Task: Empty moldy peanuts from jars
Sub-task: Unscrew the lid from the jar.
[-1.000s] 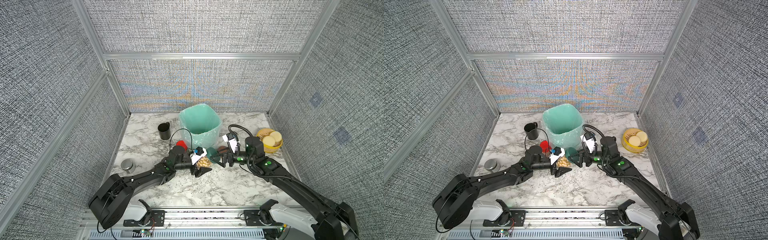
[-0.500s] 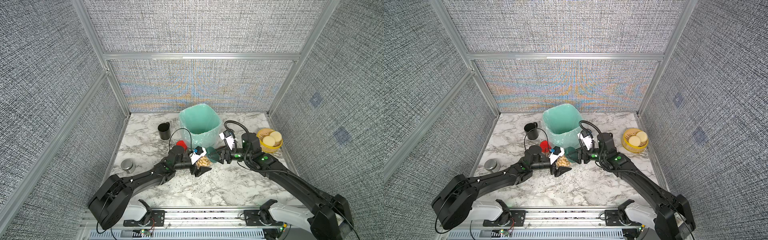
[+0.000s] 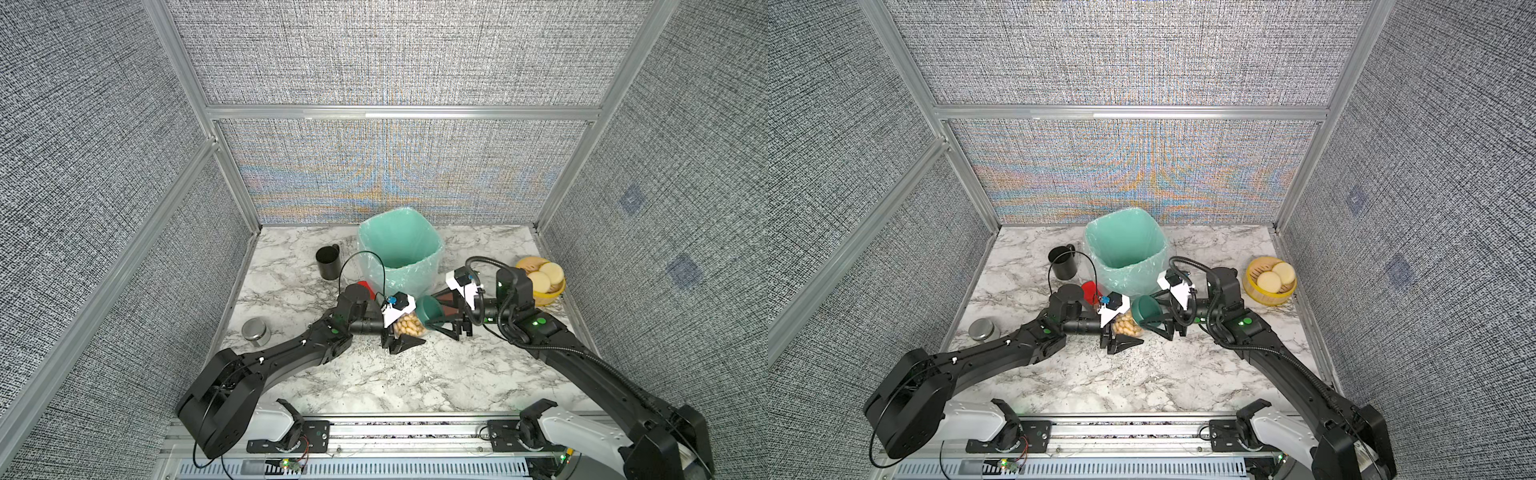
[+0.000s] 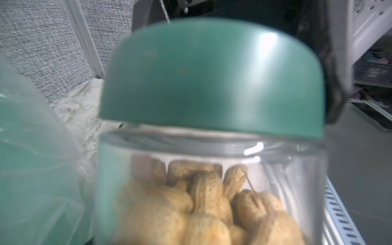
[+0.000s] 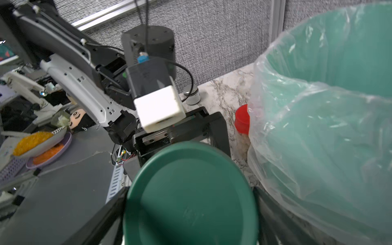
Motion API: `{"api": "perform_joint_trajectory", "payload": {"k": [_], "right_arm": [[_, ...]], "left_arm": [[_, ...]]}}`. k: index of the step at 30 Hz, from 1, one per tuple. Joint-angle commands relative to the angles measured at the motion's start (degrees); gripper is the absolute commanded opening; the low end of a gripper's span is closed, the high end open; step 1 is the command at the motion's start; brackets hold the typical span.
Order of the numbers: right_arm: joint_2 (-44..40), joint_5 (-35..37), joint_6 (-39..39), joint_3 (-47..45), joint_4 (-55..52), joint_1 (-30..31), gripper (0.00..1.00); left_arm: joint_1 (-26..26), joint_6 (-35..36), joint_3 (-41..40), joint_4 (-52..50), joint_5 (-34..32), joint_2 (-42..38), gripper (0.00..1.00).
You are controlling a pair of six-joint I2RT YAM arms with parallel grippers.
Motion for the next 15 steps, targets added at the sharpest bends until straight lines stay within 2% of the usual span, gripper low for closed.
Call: {"api": "perform_joint_trajectory", "payload": {"k": [1,4,6,12,15], "right_arm": [[0.32,-3.62,-17.84,0.02,5.77,-1.38,0.92],[2.09,-1.30,-21.57,3.38,2.93,-2.73,0.97],[3.18,1.02,-20.14,7.28,0.78,-3.19,0.98],[2.98,2.11,4.93,8.94,7.47,-3.16,0.98],[2.87,4.54,15.98,9.03,7.03,-2.28,0.98]], "left_arm": [[0.18,0.55,1.60,-0.53,7.79,0.03,0.00],[0.21,1.87,1.82,-2.16,7.55,0.01,0.00],[0.28,2.12,1.43,-2.09,5.85,-0.17,0.00],[0.45,1.78,-0.87,1.82,-4.62,-0.35,0.00],[0.54,1.42,-1.58,3.94,-9.51,-0.24,0.00]]}}
